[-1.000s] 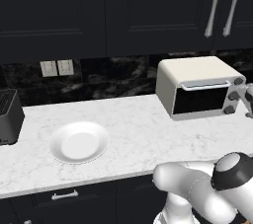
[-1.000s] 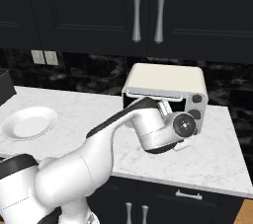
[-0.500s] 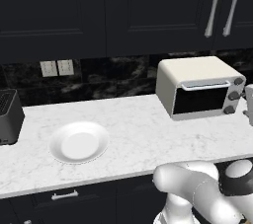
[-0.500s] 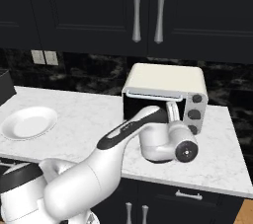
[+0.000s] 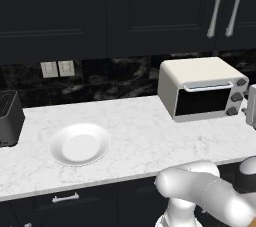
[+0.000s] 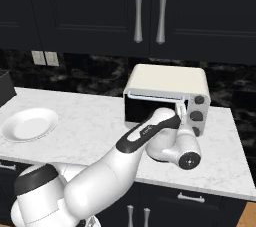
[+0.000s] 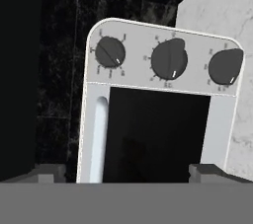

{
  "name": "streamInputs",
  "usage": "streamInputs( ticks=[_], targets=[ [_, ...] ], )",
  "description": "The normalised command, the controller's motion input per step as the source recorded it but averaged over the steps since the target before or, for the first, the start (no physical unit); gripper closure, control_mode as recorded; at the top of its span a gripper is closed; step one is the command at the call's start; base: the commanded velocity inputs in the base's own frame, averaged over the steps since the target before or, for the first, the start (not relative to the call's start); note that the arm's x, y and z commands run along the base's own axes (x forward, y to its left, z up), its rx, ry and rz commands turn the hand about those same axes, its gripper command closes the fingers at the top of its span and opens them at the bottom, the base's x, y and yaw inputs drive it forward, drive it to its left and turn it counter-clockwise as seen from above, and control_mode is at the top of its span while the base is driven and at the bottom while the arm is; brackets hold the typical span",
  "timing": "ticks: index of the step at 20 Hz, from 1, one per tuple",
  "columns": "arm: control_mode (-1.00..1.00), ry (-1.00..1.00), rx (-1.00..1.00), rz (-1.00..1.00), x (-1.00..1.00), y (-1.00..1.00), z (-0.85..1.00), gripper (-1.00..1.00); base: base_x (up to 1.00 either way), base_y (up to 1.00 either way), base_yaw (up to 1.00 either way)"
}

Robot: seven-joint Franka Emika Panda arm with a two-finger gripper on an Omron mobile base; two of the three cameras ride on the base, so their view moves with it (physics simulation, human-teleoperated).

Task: Pick up the kebab skewer and baguette bread, and place them inside the toaster oven. Close the toaster oven door and start by setting the timer.

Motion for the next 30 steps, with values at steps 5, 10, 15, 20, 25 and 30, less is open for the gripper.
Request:
streamInputs(
  ticks=[5,10,15,20,25,30],
  targets=[
    [-1.0,-0.1,0.04,-0.01,0.01,-0.32,0.0,-1.0,0.0,0.0,0.0],
    [-1.0,-0.09,0.01,0.0,0.02,0.0,0.0,-1.0,0.0,0.0,0.0],
    [-1.0,-0.06,0.0,-0.01,0.0,0.0,0.0,-1.0,0.0,0.0,0.0],
    [-1.0,-0.01,0.0,-0.01,0.04,0.0,0.0,-1.0,0.0,0.0,0.0],
    [-1.0,0.0,0.0,0.0,0.15,0.0,0.0,-1.0,0.0,0.0,0.0],
    [-1.0,0.0,0.0,-0.01,0.11,0.0,-0.02,-1.0,0.0,0.0,0.0]
  ],
)
